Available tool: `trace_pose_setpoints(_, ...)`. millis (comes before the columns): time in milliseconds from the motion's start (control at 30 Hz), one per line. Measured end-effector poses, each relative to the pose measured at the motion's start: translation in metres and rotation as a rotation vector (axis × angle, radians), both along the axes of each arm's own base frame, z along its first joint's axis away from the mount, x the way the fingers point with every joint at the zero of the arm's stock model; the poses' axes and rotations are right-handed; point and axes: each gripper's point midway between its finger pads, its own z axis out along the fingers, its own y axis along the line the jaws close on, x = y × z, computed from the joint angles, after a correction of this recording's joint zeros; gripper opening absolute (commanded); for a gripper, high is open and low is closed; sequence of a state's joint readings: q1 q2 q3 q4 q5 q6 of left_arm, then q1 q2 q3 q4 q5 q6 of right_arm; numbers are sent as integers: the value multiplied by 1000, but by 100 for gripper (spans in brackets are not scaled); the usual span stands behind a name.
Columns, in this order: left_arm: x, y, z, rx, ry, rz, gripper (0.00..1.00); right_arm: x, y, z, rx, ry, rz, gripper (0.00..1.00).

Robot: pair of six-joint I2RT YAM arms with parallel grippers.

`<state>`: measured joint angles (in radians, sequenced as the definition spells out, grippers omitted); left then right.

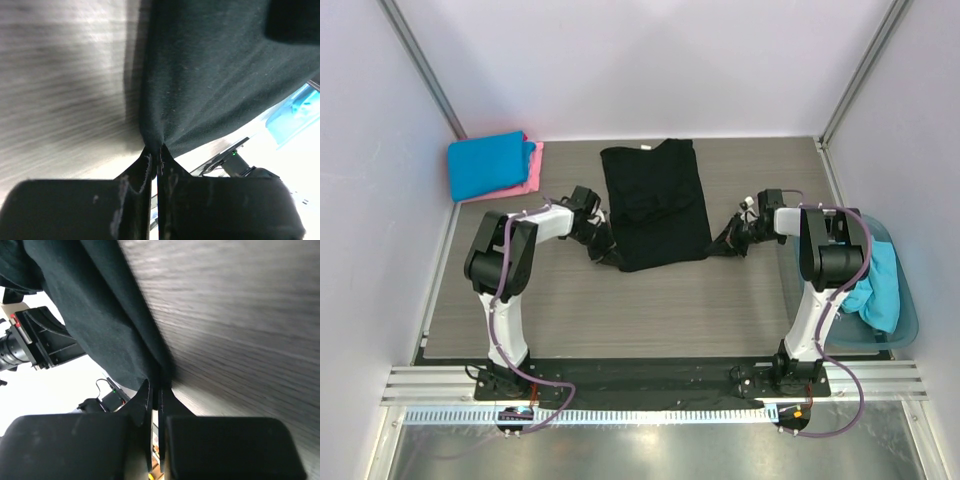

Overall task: Fold and stack the t-shirts
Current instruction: Fold the tshirt

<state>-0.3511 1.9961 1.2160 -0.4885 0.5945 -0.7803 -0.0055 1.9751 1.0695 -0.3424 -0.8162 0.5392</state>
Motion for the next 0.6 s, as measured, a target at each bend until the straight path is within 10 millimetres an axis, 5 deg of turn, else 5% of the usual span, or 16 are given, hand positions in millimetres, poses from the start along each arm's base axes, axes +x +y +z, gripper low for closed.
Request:
trace_pose_setpoints(133,-2,1,4,20,-32,-23,0,-10,0,4,-2,-7,-10,2)
trace_pose_setpoints(267,0,5,21,35,-84,-61,0,-20,0,29,2,-70,-12,1)
trace_pose_setpoints(600,3,11,95,31,-319,-178,0,-43,-1,99,47,-272,-18,1)
